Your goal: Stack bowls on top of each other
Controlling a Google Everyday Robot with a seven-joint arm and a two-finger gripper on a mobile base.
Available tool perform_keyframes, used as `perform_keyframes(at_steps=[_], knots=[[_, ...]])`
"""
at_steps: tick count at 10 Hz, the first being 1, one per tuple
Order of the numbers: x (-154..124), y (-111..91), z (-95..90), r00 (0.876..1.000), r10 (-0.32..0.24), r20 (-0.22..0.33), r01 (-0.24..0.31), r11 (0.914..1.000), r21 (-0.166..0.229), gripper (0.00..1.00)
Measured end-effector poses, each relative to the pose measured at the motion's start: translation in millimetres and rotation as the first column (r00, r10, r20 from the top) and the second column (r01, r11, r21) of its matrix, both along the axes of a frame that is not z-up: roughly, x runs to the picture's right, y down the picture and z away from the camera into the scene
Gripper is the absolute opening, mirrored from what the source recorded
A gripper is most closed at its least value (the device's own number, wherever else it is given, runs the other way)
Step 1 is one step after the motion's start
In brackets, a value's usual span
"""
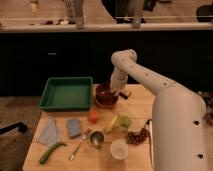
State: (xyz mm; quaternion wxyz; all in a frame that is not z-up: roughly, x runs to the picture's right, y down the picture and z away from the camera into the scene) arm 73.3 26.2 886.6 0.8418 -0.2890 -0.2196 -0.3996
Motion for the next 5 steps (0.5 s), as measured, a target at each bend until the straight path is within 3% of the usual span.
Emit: perform_keyframes(at_steps=[5], knots=[[27,17,17.6,0.999,0.015,-0.045,-0.017,0.9989,-0.044,0.00]])
